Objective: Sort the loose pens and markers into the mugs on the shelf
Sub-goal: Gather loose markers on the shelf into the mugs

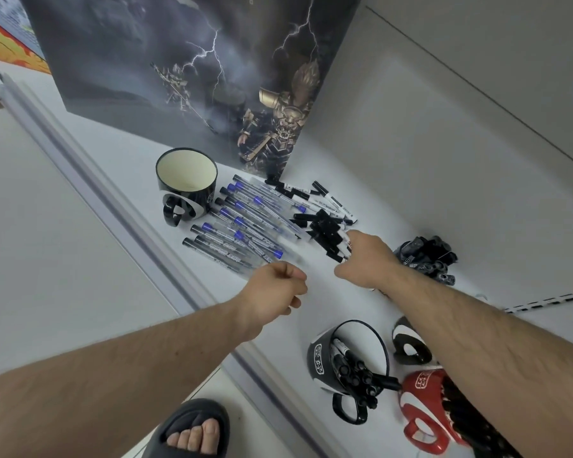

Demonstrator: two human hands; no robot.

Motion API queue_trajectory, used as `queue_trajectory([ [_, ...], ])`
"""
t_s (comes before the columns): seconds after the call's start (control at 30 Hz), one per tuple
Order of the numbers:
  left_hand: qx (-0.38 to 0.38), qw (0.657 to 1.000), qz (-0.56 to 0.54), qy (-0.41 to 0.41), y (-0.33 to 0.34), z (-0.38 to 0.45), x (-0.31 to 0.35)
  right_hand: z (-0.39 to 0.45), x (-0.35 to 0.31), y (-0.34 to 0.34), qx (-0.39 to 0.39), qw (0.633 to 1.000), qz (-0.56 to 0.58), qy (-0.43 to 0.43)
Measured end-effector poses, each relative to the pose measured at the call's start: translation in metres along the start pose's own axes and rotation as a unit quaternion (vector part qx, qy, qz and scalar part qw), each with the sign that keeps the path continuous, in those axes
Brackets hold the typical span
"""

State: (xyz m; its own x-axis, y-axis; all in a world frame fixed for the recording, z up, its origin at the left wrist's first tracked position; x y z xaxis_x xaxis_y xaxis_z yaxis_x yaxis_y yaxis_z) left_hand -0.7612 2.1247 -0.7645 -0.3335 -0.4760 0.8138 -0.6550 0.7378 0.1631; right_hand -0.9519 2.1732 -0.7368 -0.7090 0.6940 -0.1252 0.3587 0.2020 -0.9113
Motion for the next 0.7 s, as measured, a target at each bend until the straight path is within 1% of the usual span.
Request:
queue_trajectory([
  [0.03, -0.012, 1.0, -0.013, 0.011, 0.003, -0.001, 0.004, -0.009, -0.006, -0.01, 0.005, 0.999, 0.038, 0.01],
  [0.1, -0.043, 0.997, -0.048, 0.031, 0.009, -0.006, 0.011, -0.033, -0.017, -0.026, -0.002, 0.985, 0.169, 0.022],
  [0.13, -0.063, 0.995, -0.068, 0.036, 0.012, -0.011, 0.015, -0.05, -0.022, -0.032, -0.02, 0.967, 0.251, 0.025],
  [0.2, -0.113, 0.988, -0.104, 0.035, 0.021, -0.019, 0.02, -0.085, -0.029, -0.04, -0.054, 0.92, 0.388, 0.023],
  [0.23, -0.143, 0.982, -0.121, 0.035, 0.027, -0.023, 0.023, -0.103, -0.031, -0.042, -0.065, 0.9, 0.431, 0.021],
  [0.27, -0.178, 0.974, -0.139, 0.034, 0.034, -0.027, 0.026, -0.118, -0.031, -0.044, -0.072, 0.888, 0.455, 0.019],
  [0.3, -0.21, 0.965, -0.157, 0.029, 0.043, -0.03, 0.03, -0.129, -0.03, -0.042, -0.068, 0.887, 0.456, 0.021],
  [0.37, -0.255, 0.953, -0.164, 0.018, 0.062, -0.04, 0.039, -0.141, -0.025, -0.039, -0.031, 0.916, 0.399, 0.037],
  [0.43, -0.266, 0.953, -0.144, -0.005, 0.079, -0.05, 0.043, -0.148, -0.024, -0.035, -0.003, 0.947, 0.318, 0.043],
  [0.5, -0.274, 0.946, -0.163, -0.053, 0.091, -0.056, 0.042, -0.157, -0.025, -0.031, 0.012, 0.967, 0.25, 0.046],
  [0.6, -0.298, 0.924, -0.223, -0.093, 0.101, -0.062, 0.034, -0.174, -0.026, -0.026, 0.027, 0.982, 0.177, 0.053],
  [0.7, -0.321, 0.911, -0.236, -0.11, 0.108, -0.071, 0.028, -0.19, -0.022, -0.022, 0.047, 0.989, 0.125, 0.07],
])
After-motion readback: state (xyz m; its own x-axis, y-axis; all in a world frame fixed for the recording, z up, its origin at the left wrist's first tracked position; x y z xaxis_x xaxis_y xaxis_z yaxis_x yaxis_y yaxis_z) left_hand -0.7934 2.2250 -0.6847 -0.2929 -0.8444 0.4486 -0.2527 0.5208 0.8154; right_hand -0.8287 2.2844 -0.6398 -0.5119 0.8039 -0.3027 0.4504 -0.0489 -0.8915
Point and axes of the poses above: each hand's wrist, its own z-axis towards the middle knuckle, its own y-axis out of the palm, x = y × z, the point moved 3 cm from there along z, towards the middle knuckle
